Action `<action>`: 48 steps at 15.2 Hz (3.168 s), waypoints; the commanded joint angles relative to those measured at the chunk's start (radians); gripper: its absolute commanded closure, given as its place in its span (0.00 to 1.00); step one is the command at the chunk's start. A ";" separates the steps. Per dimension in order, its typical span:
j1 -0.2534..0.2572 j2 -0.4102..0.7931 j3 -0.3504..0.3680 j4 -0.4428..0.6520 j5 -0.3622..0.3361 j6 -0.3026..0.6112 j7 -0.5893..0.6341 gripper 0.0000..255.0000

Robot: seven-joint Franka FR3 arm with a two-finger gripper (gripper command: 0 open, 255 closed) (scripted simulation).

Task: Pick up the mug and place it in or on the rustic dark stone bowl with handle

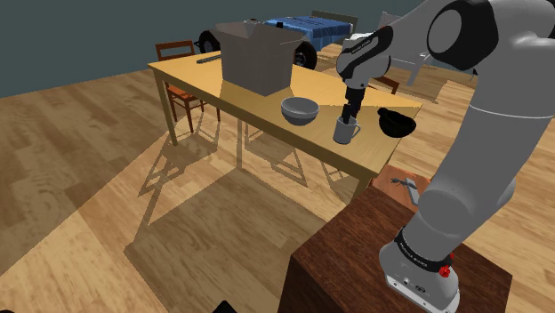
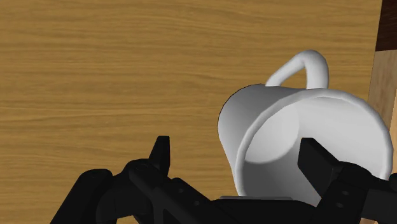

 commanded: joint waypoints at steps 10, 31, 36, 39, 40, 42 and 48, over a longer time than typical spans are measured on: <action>0.000 0.000 0.000 0.000 0.000 0.000 0.000 1.00; 0.010 -0.103 -0.007 0.153 -0.041 -0.248 0.022 1.00; 0.011 -0.115 -0.007 0.205 -0.046 -0.312 0.023 1.00; 0.011 -0.120 -0.008 0.240 -0.048 -0.352 0.024 1.00; 0.011 -0.121 -0.008 0.252 -0.048 -0.365 0.024 1.00; 0.011 -0.123 -0.008 0.277 -0.049 -0.391 0.023 1.00; -0.044 -0.092 -0.050 0.341 -0.046 -0.424 -0.075 1.00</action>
